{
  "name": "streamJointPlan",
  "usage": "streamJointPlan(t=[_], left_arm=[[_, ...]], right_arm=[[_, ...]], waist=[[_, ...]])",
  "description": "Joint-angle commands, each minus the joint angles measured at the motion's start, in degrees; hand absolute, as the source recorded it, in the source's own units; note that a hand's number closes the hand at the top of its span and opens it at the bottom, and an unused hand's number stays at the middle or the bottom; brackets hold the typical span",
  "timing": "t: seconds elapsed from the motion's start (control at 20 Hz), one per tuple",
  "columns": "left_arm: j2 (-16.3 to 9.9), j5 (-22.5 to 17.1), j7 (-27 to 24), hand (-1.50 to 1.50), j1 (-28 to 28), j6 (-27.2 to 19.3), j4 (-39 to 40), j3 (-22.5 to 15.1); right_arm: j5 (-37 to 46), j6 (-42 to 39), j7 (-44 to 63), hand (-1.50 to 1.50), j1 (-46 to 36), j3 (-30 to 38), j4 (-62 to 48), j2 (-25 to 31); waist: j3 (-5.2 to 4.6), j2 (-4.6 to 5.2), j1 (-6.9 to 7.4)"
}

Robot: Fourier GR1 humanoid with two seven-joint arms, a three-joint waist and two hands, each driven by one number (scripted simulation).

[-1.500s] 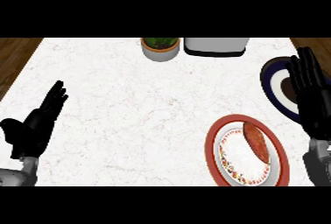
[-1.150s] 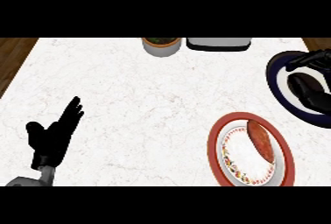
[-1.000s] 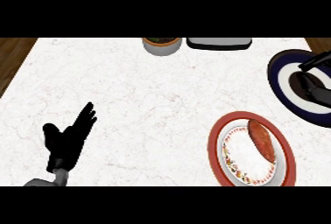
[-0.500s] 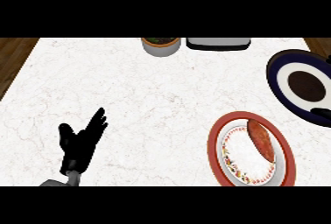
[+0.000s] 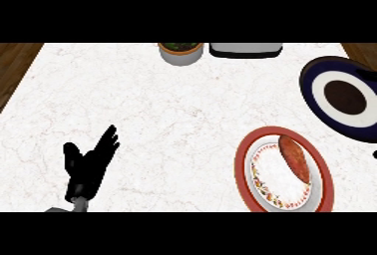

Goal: Pick the sweet potato from the plate and place it in the plate

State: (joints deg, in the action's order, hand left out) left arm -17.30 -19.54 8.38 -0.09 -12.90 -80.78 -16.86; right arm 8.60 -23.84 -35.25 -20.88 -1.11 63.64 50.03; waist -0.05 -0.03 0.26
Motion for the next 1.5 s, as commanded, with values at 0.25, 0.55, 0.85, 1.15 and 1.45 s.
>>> streamJointPlan(t=[0.25,0.55,0.85,1.15,1.45], left_arm=[[2.28,2.18,-0.76,0.0,1.39,-0.21,-0.45,-0.43],[5.88,4.95,0.77,0.0,-0.4,-1.64,0.5,0.12],[4.21,5.02,2.22,0.0,1.4,0.46,-2.52,2.01],[5.84,6.33,1.03,0.0,-0.44,4.37,0.88,4.85],[7.38,7.7,3.82,0.0,-3.24,3.79,2.47,6.5]], right_arm=[[11.78,3.45,13.95,-1.5,2.05,-7.68,11.96,-4.24],[16.7,2.68,18.13,-1.5,4.6,-5.9,15.95,-7.33],[23.39,4.18,23.45,-1.5,10.99,-10.6,21.01,-12.81],[25.02,-1.9,22.49,-1.5,9.25,-6.27,20.1,-15.3],[33.55,3.82,23.49,-1.5,10.53,-8.75,19.68,-20.1]], waist=[[0.02,-0.01,0.06],[0.05,0.03,-0.14],[0.05,0.01,-0.1],[0.05,0.04,-0.13],[0.05,0.05,-0.18]])
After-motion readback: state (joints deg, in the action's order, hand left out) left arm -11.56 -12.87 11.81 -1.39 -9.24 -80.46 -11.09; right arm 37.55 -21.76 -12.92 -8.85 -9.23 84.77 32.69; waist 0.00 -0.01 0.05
